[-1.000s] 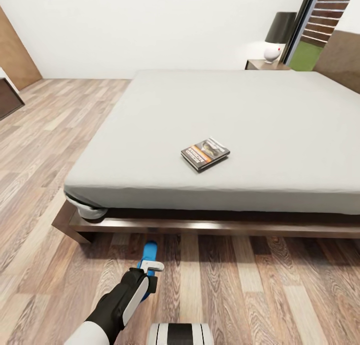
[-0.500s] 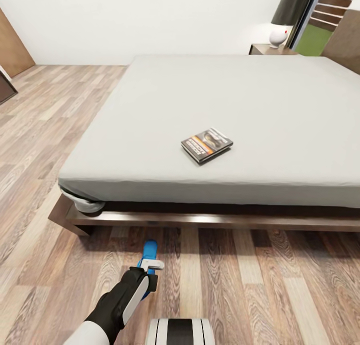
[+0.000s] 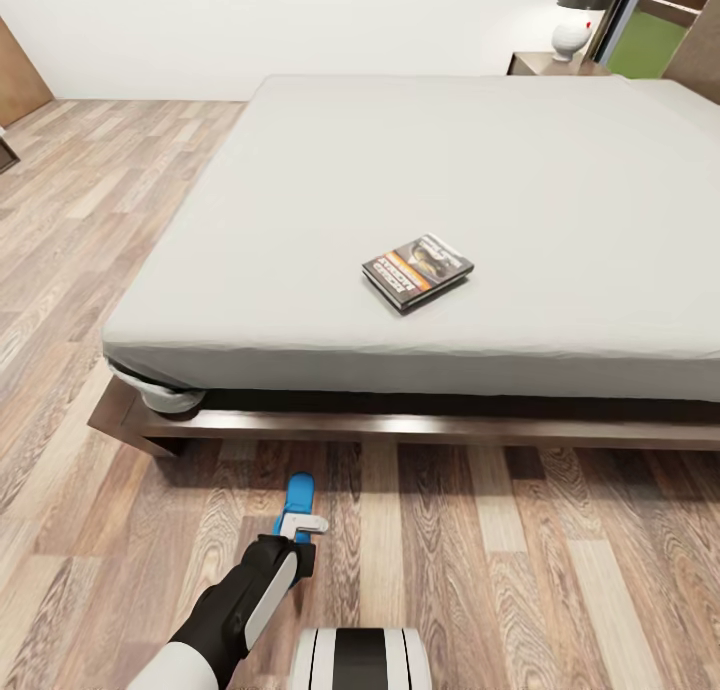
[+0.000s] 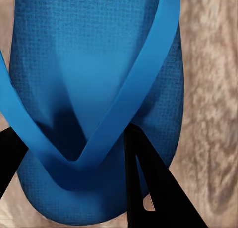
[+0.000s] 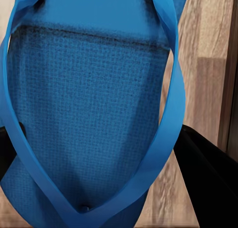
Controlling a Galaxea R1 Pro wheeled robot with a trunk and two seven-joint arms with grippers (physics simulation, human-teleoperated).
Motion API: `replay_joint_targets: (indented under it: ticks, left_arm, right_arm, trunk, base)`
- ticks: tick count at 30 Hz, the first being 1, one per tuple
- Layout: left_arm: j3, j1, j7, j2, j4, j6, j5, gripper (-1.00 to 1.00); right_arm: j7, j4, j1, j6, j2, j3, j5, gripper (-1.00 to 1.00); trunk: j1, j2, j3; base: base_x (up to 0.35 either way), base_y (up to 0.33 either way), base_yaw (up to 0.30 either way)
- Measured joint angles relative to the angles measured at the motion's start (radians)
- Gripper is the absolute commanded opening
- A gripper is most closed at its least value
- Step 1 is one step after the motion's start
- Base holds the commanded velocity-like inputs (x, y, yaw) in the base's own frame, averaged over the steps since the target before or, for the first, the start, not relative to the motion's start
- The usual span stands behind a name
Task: In the bedroom, move the book from the bed onto either nightstand, and place the two sandals side by side next to the bed.
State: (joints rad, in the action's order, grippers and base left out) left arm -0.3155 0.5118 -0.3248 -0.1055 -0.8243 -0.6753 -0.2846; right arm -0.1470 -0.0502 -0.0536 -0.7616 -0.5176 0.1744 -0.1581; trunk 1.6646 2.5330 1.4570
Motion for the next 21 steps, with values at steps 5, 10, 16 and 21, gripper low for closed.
replay_joint_targets:
  ticks: [5,10,16,21]
  left_arm:
    - [-0.003,0.000,0.008,0.003,0.000,0.034,-0.002,-1.00]
    - [-0.003,0.000,0.010,0.004,0.001,0.061,-0.003,-1.00]
    - [-0.003,0.000,0.010,0.004,0.000,0.066,-0.001,-1.00]
    - [-0.003,0.000,0.008,0.004,0.000,0.067,-0.001,-1.00]
  right_arm:
    - [0.000,0.000,0.000,0.000,0.000,0.000,0.000,-1.00]
    - [0.000,0.000,0.000,0.000,0.000,0.000,0.000,-1.00]
    - [0.000,0.000,0.000,0.000,0.000,0.001,0.000,-1.00]
    - [0.000,0.000,0.000,0.000,0.000,0.001,0.000,-1.00]
  trunk:
    - [0.002,0.001,0.019]
    - [0.004,0.002,0.039]
    - [0.007,0.004,0.062]
    - [0.009,0.005,0.081]
  base:
    - [0.000,0.000,0.000]
    - [0.000,0.000,0.000]
    - [0.000,0.000,0.000]
    - [0.000,0.000,0.000]
